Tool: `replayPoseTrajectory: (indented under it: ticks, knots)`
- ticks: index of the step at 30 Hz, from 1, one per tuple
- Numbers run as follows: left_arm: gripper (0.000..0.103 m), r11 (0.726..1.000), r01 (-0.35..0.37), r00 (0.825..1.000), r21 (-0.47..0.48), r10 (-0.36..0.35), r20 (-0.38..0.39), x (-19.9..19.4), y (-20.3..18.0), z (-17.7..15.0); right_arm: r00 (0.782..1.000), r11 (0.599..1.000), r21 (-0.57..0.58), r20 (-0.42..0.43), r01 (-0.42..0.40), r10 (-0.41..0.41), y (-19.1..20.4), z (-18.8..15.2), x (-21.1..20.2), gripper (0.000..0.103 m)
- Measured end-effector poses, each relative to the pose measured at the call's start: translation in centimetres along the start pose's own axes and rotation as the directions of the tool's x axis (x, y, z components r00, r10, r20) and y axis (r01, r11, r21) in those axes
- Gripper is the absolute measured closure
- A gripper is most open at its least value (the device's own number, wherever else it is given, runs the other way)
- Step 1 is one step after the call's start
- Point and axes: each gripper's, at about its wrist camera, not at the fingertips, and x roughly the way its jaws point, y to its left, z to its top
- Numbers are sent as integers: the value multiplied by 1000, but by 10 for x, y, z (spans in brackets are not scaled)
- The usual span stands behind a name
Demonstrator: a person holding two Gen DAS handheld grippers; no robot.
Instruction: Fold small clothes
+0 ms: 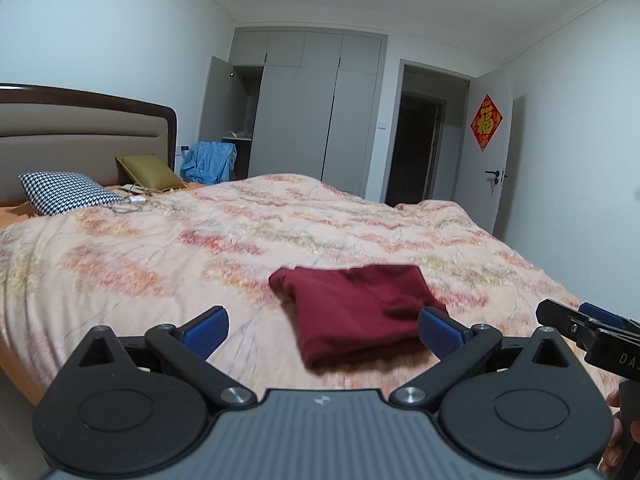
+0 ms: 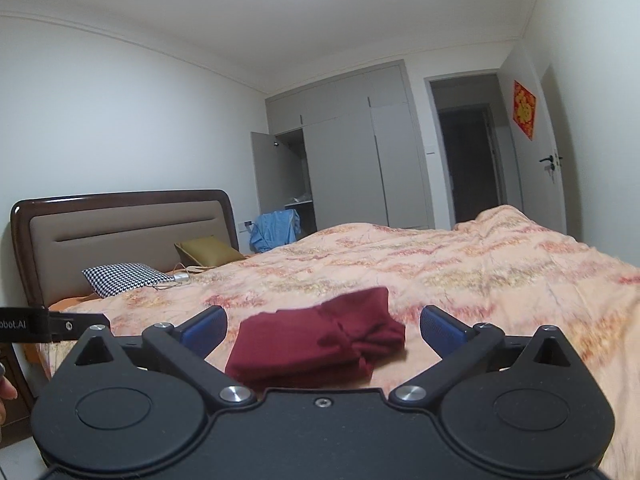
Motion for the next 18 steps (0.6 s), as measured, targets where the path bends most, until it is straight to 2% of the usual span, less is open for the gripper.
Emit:
replayPoseTrajectory:
  ticks: [8, 18]
  knots:
    - [0, 999, -10, 998, -52, 6, -67, -15, 14, -41, 998, 999, 3, -39, 46, -46, 7, -24, -19, 1]
    - [0, 997, -34, 994, -73, 26, -102, -14, 23, -55, 994, 998, 10, -90, 60, -59, 9, -38, -15, 1]
